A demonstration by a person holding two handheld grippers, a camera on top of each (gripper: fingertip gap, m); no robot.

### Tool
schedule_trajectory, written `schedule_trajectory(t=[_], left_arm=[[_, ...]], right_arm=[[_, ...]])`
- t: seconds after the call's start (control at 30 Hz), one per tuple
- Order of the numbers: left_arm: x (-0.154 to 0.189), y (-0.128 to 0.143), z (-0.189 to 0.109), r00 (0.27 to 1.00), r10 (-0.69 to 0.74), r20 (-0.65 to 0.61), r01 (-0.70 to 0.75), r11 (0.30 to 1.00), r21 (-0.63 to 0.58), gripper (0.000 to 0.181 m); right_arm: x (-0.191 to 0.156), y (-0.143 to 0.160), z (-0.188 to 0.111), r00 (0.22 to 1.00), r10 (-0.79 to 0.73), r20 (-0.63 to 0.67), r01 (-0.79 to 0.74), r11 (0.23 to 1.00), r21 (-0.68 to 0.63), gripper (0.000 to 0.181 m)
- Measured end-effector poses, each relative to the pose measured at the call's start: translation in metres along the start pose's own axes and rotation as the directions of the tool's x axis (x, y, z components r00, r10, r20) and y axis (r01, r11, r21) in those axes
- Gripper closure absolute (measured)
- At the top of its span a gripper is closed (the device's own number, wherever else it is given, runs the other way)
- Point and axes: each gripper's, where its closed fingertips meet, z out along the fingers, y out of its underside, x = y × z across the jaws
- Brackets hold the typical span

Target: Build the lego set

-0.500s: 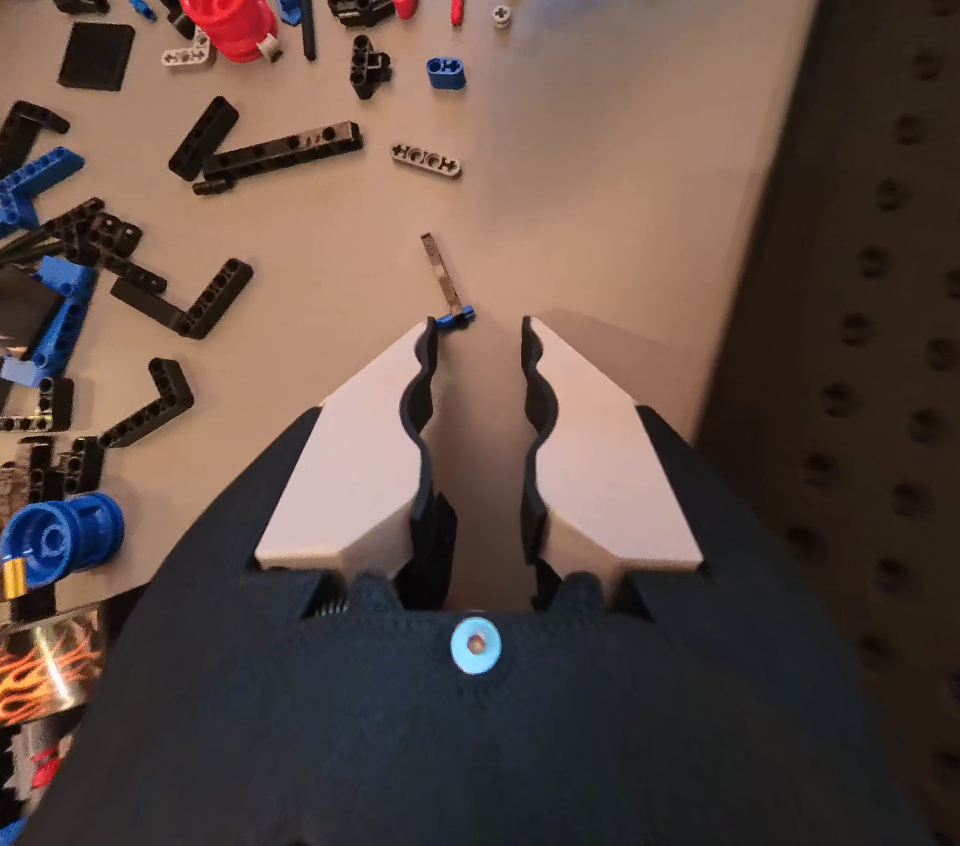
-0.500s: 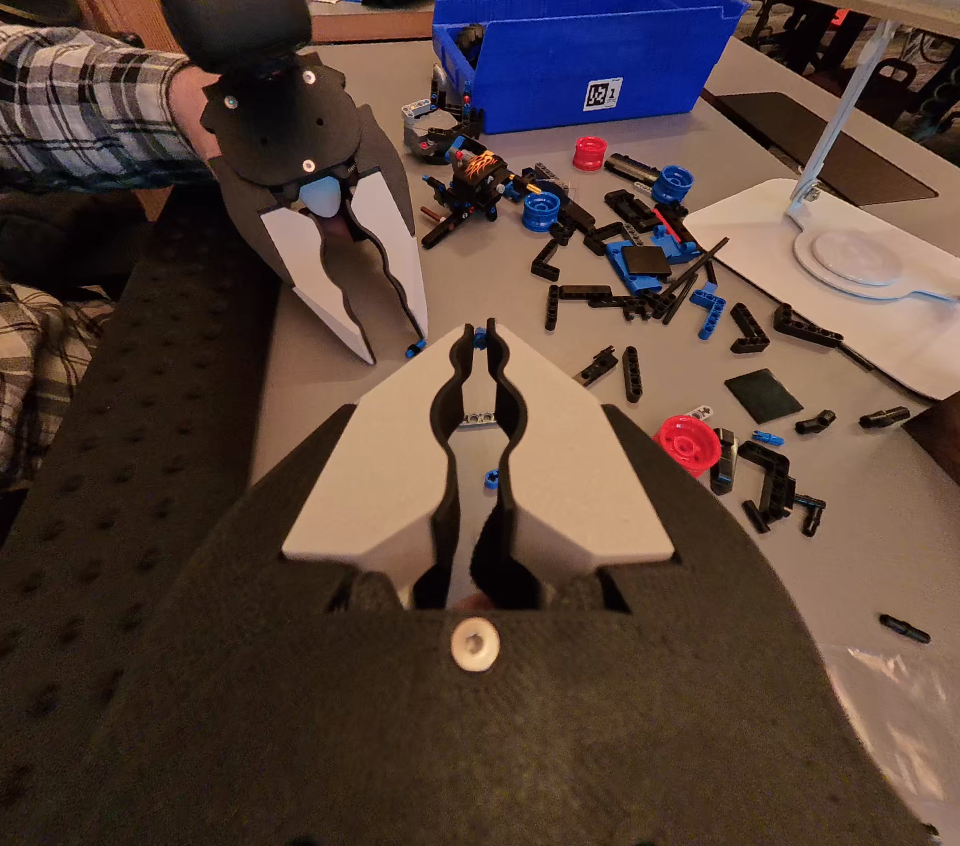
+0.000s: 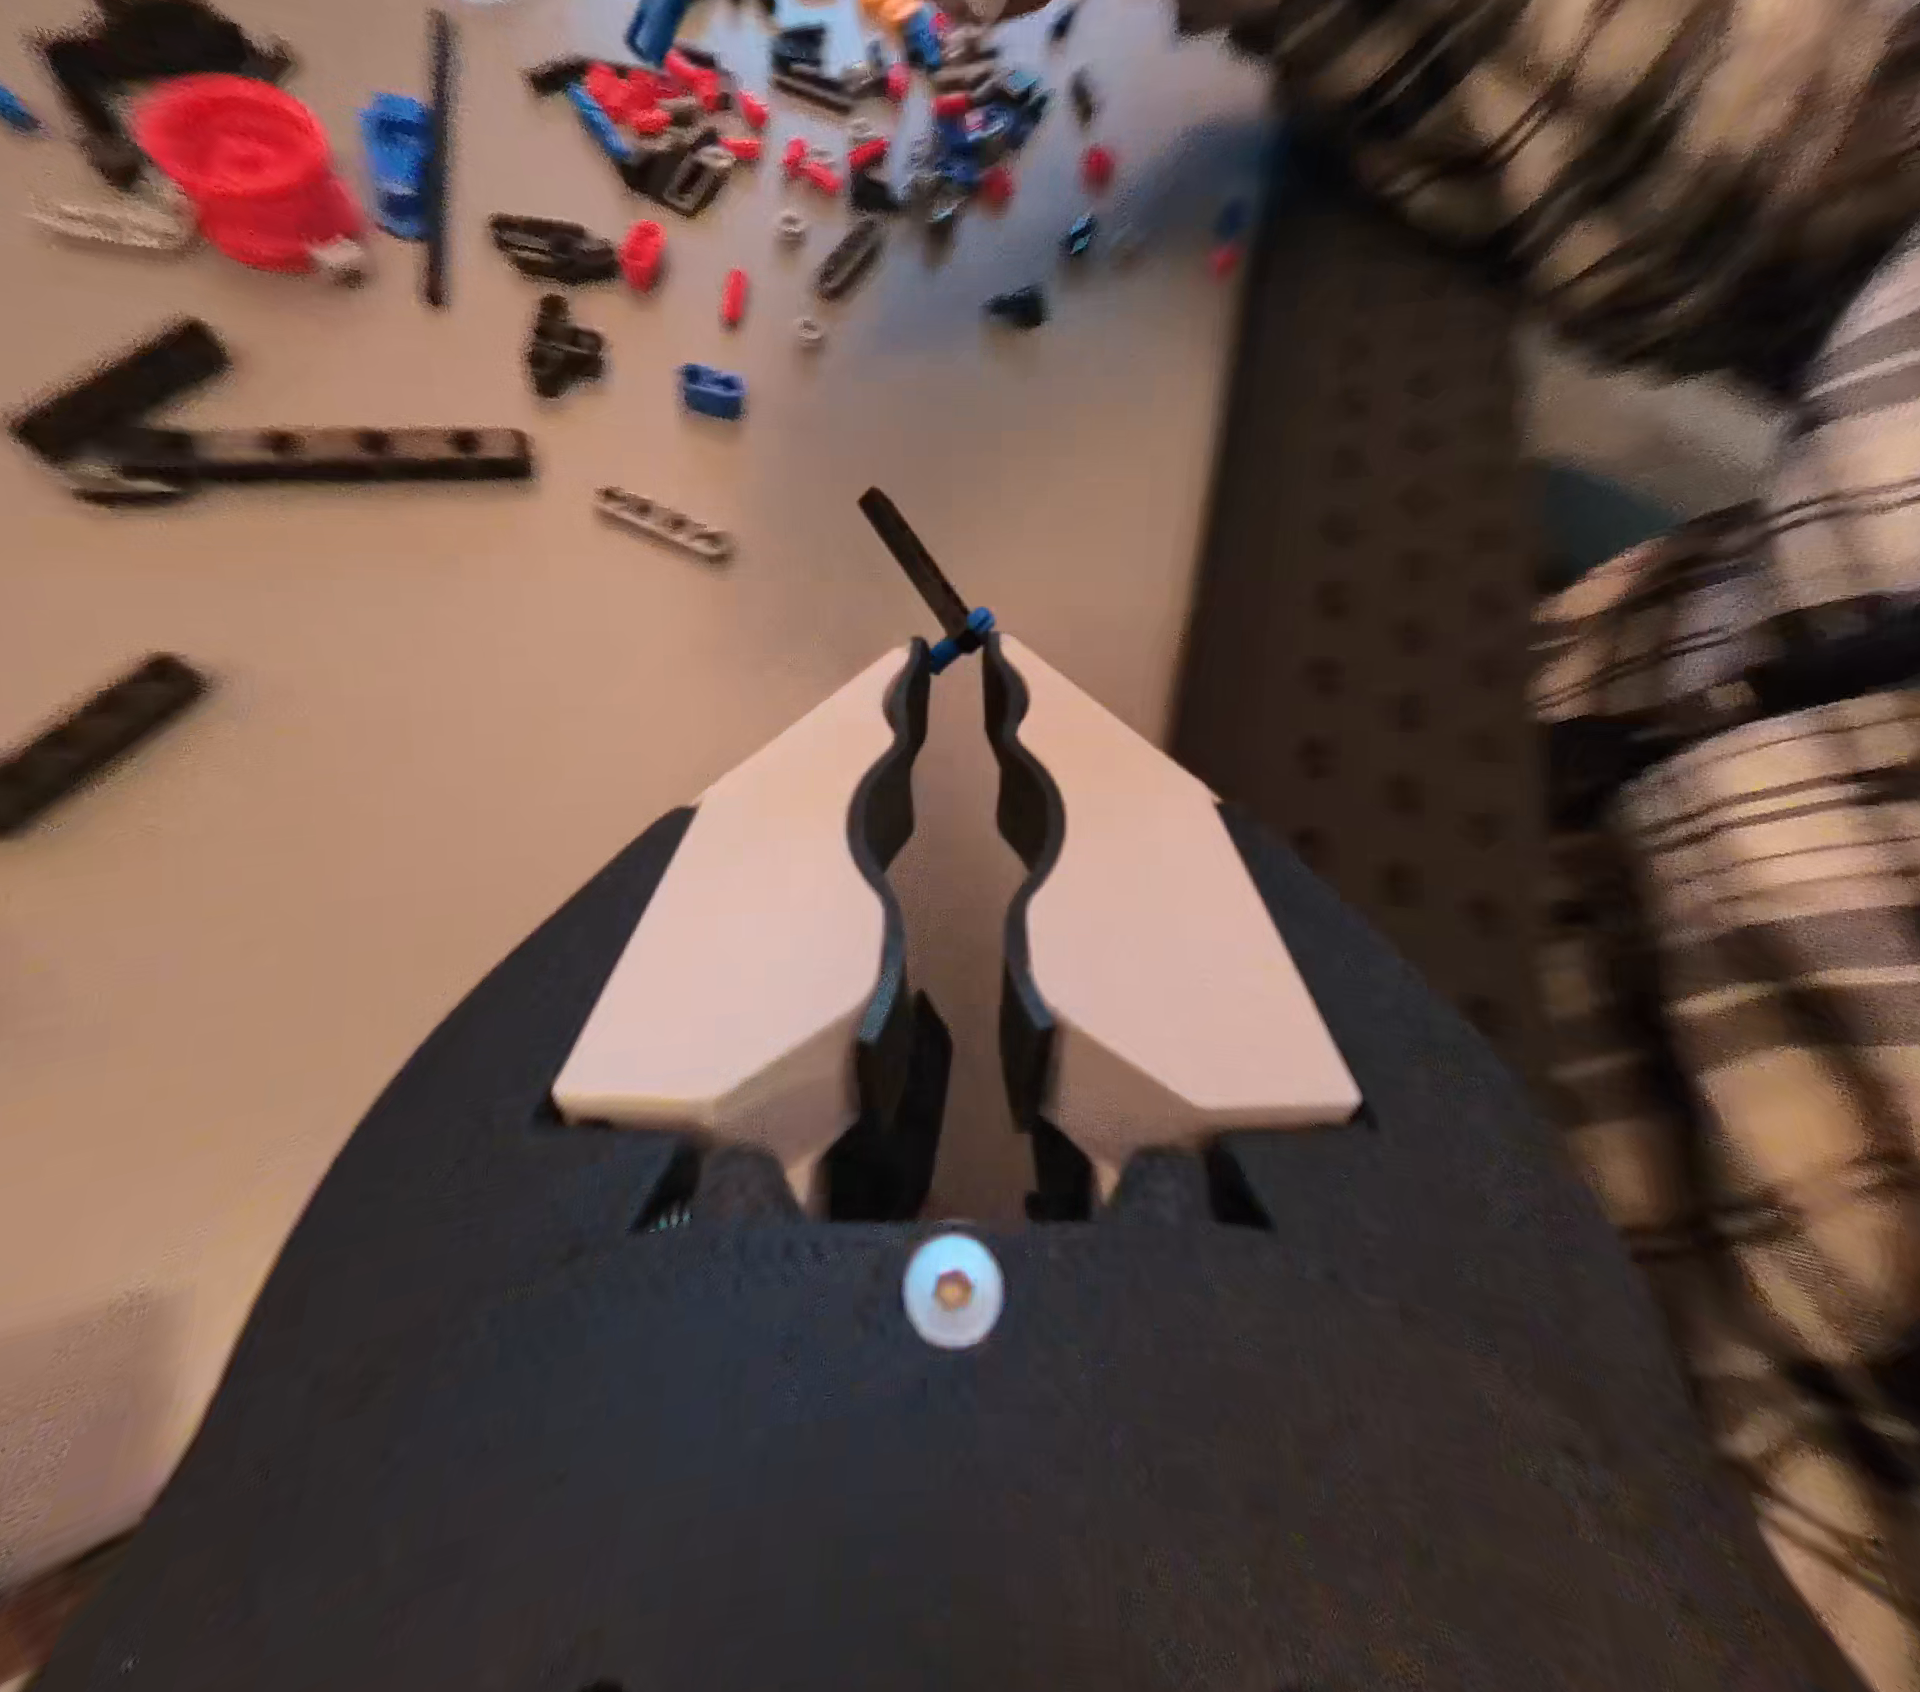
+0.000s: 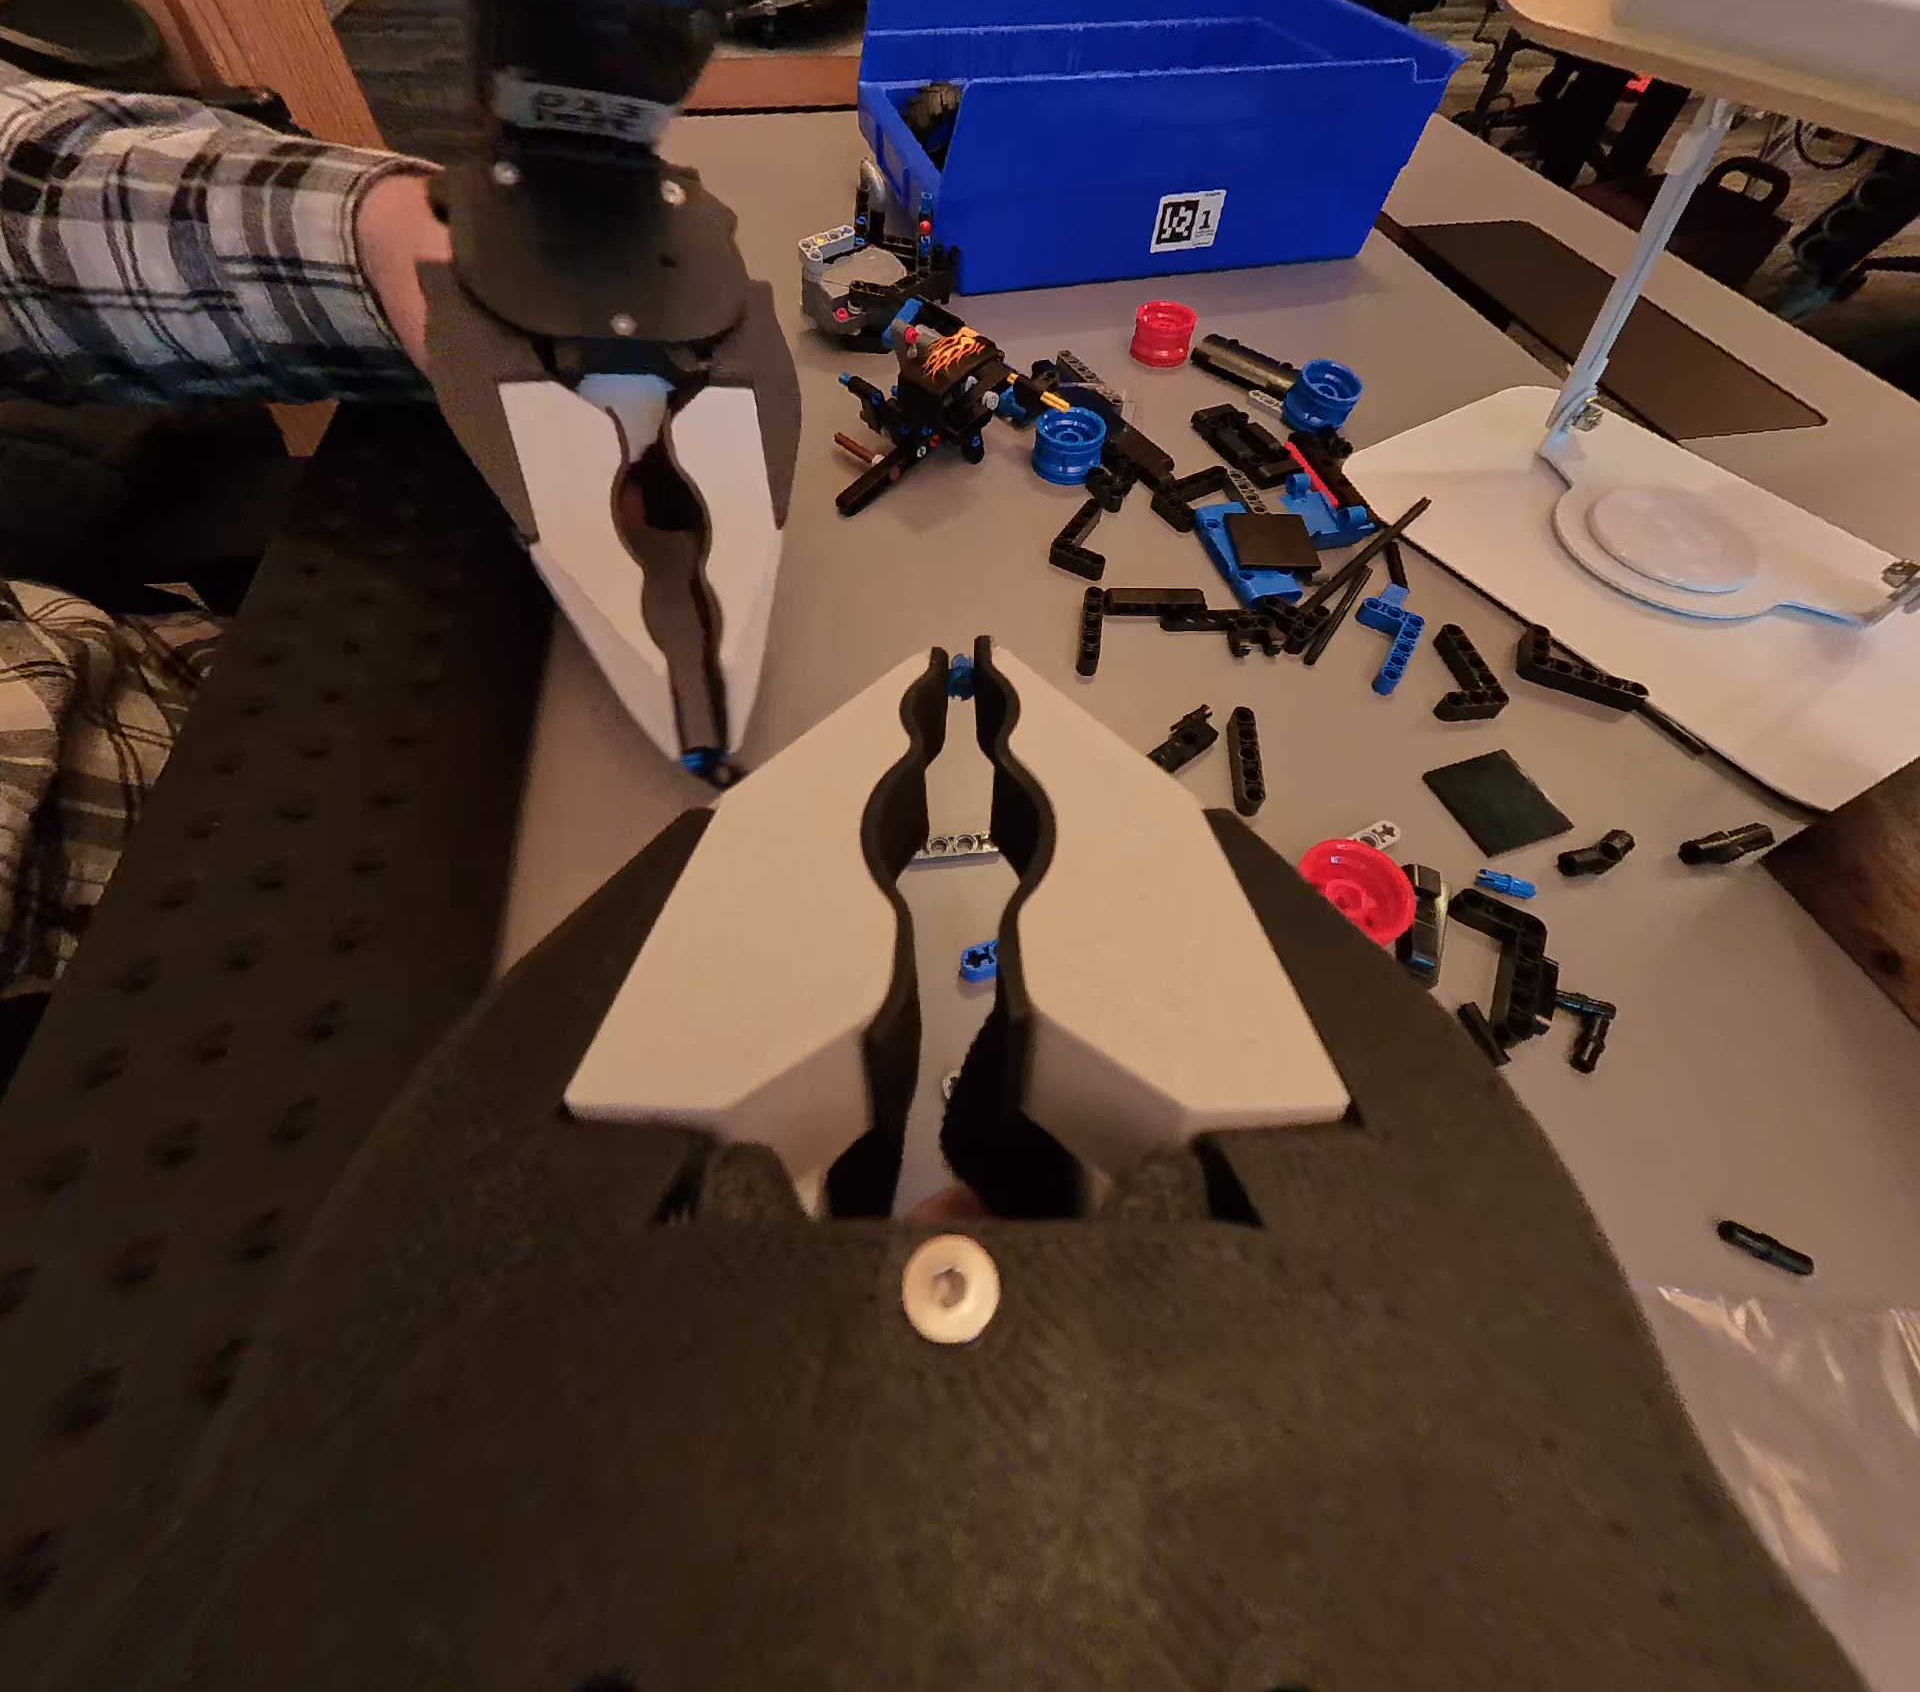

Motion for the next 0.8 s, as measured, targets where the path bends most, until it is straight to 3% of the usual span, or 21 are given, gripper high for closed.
schedule_trajectory(t=[0.07,0.13,0.23,0.33,0.4,0.53,0.6,0.8], left_arm=[[-0.003,0.008,0.004,0.991,-0.121,-0.062,0.119,0.992,-0.029,0.172],[-0.034,0.02,0.004,0.989,-0.105,0.101,0.111,0.992,-0.053,0.159],[-0.054,0.016,-0.009,0.971,-0.155,0.179,0.158,0.987,0.0,0.145],[-0.061,0.018,-0.02,0.961,-0.012,0.275,0.024,0.999,-0.038,0.151],[-0.048,0.013,-0.019,0.939,0.177,0.294,-0.16,0.984,-0.081,0.155],[-0.031,0.019,-0.003,0.768,0.577,0.278,-0.503,0.812,-0.295,0.161],[-0.037,0.022,0.003,0.725,0.629,0.281,-0.533,0.771,-0.35,0.17],[-0.047,0.019,0.005,0.751,0.594,0.29,-0.491,0.795,-0.356,0.175]], right_arm=[[-0.001,0.0,0.0,1.0,0.0,0.003,0.0,1.0,0.0,0.18],[-0.001,0.0,0.0,1.0,-0.001,0.003,0.001,1.0,0.0,0.18],[0.0,-0.001,-0.002,1.0,0.001,-0.001,-0.001,1.0,0.006,0.18],[0.001,-0.001,-0.002,1.0,0.002,-0.001,-0.002,1.0,0.009,0.18],[0.001,-0.001,-0.002,1.0,0.002,0.002,-0.002,1.0,0.006,0.18],[0.0,0.0,-0.001,1.0,0.0,0.001,0.0,1.0,0.002,0.18],[0.0,-0.001,-0.001,1.0,-0.001,-0.003,0.001,1.0,0.004,0.18],[0.001,-0.003,-0.003,1.0,-0.003,-0.007,0.003,1.0,0.013,0.18]])
